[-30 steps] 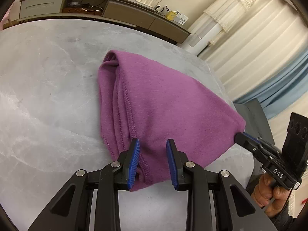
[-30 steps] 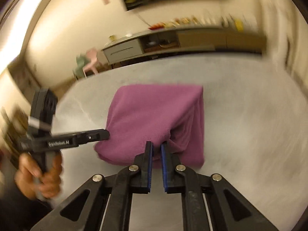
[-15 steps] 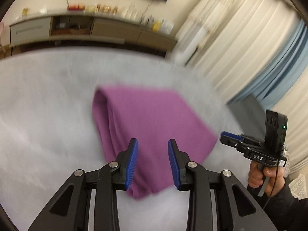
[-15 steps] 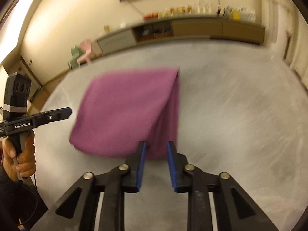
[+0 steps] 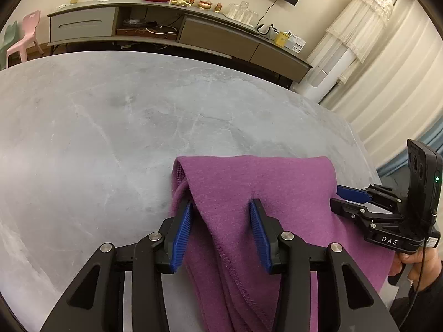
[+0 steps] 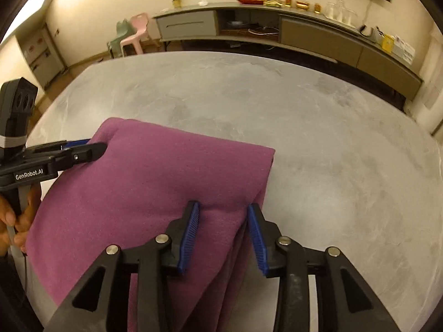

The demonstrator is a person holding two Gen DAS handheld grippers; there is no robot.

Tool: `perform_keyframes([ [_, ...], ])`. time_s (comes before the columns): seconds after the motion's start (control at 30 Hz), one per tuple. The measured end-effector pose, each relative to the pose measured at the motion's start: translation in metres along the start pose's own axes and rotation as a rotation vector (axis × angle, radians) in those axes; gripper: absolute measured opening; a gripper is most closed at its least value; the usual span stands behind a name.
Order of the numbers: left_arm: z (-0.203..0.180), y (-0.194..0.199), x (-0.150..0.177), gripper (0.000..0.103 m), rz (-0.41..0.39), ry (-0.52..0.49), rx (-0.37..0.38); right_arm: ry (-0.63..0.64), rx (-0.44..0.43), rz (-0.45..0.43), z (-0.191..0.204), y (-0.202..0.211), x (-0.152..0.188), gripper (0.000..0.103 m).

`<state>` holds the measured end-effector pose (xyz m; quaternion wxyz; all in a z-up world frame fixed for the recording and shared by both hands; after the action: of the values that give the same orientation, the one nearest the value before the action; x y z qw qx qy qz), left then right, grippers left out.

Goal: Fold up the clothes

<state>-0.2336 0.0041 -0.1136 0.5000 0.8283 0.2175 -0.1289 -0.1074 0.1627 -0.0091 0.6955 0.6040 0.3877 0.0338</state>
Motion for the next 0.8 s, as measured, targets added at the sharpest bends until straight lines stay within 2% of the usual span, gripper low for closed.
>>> perform_keyframes([
  [0.07,-0.005,0.013,-0.003,0.04,-0.011,-0.006,-0.009,-0.022,0.011,0.004,-0.005,0.012,0.002,0.041],
  [0.13,-0.017,0.034,-0.004,0.038,-0.029,-0.012,0.022,-0.067,0.096,-0.055,-0.013,0.048,0.006,0.041],
  [0.17,-0.024,0.048,-0.001,0.038,-0.039,-0.021,0.046,-0.083,0.1,-0.11,-0.01,0.069,0.009,0.041],
  [0.23,-0.037,0.071,0.008,0.038,-0.049,-0.056,0.084,-0.103,0.047,-0.218,0.009,0.114,0.024,0.041],
  [0.3,-0.049,0.085,0.027,0.038,-0.027,-0.105,0.116,-0.107,-0.03,-0.273,0.037,0.138,0.05,0.041],
  [0.33,-0.052,0.084,0.037,0.038,-0.01,-0.129,0.107,-0.106,-0.064,-0.281,0.049,0.142,0.062,0.041],
  [0.4,-0.042,0.071,0.061,0.038,0.038,-0.152,0.029,-0.105,-0.09,-0.224,0.058,0.123,0.083,0.041],
  [0.47,-0.026,0.067,0.073,0.038,0.057,-0.073,0.005,-0.131,-0.055,-0.156,0.046,0.098,0.105,0.041],
  [0.5,-0.021,0.071,0.077,0.037,0.053,-0.028,0.021,-0.15,-0.05,-0.156,0.039,0.095,0.112,0.041],
  [0.57,-0.023,0.095,0.077,0.038,0.003,0.032,0.102,-0.158,-0.1,-0.207,0.044,0.107,0.117,0.044],
  [0.63,-0.022,0.113,0.079,0.04,-0.043,0.052,0.125,-0.082,-0.125,-0.223,0.06,0.117,0.118,0.051],
  [0.67,-0.021,0.114,0.081,0.04,-0.044,0.067,0.133,-0.023,-0.113,-0.21,0.068,0.117,0.12,0.054],
  [0.8,-0.019,0.098,0.093,0.04,-0.003,0.095,0.141,0.127,-0.048,-0.16,0.078,0.102,0.113,0.055],
])
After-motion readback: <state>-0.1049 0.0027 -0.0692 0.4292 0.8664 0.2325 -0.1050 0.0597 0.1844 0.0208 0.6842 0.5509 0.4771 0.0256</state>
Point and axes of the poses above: each gripper's, at about its wrist camera, not at the fingertips, and y roughly against the way its jaws point, z to its left, x to its underside, the point moved 10 cm from there along -y, roughly the way its jaws point, and after that the axes turned 12 degrees about y, right-handed, at the moved point
